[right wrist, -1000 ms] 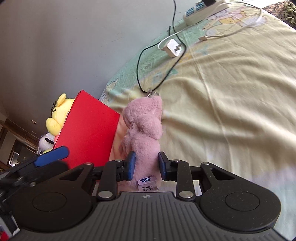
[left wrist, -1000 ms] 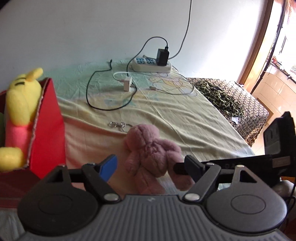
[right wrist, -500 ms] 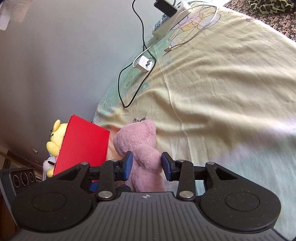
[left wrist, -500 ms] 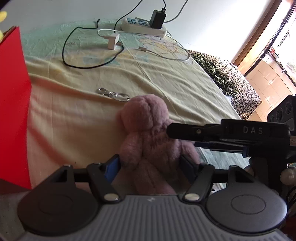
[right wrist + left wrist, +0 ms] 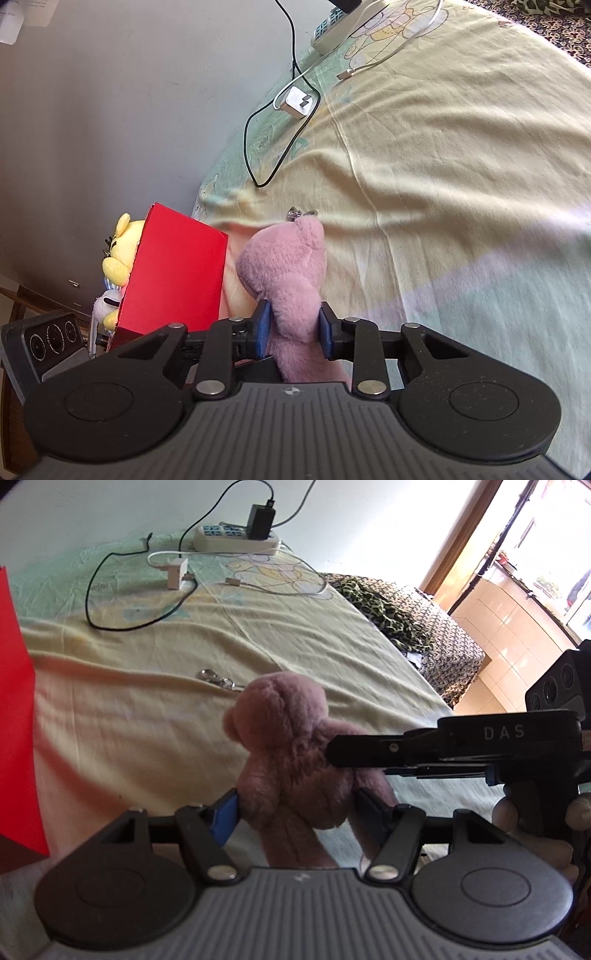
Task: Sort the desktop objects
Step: 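Lift the pink teddy with both grippers and carry it over the red box, then lower the pink teddy into the red box between green plush and tiger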
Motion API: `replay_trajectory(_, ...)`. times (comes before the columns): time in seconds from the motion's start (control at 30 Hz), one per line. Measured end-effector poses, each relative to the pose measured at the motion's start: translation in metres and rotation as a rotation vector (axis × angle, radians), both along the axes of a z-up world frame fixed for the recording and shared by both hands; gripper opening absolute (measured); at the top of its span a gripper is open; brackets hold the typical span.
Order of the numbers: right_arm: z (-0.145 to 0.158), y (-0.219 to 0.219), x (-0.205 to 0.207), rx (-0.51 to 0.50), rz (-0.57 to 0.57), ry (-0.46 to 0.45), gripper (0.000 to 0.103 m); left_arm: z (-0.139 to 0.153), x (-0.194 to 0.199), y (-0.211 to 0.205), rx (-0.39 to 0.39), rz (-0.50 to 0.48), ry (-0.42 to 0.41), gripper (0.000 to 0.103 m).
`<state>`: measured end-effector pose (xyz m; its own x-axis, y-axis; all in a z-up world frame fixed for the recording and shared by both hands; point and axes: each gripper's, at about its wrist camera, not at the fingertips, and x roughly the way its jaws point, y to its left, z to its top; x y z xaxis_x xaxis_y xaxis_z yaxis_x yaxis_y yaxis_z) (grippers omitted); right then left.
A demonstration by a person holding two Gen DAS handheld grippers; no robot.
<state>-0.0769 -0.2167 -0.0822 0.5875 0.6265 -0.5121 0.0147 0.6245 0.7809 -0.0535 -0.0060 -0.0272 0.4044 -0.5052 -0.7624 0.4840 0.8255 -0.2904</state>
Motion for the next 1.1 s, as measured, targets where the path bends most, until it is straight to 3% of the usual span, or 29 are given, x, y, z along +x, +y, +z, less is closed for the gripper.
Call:
replay_trajectory(0.27,0.051,0.017,-0.035,-0.012,-0.130,-0.107,0.029,0.056,-0.015,0.034,-0.074,-0.060,-0.158,0.068)
replay_trajectory(0.5,0.111,0.076,-0.029,-0.008,-0.110,-0.302,0.029,0.114,-0.027,0.112,-0.128,0.017,-0.326,0.068)
replay_trajectory(0.67,0.139,0.127,-0.009,0.028,-0.045,-0.414,0.029,0.140,-0.034,0.172,-0.152,0.105,-0.417,0.068)
replay_trajectory(0.87,0.161,0.187,0.019,0.031,0.042,-0.521,0.029,0.152,-0.036,0.233,-0.179,0.203,-0.483,0.068)
replay_trajectory(1.1,0.161,0.250,0.040,-0.116,0.105,-0.574,0.028,0.128,-0.015,0.275,-0.187,0.264,-0.411,0.069)
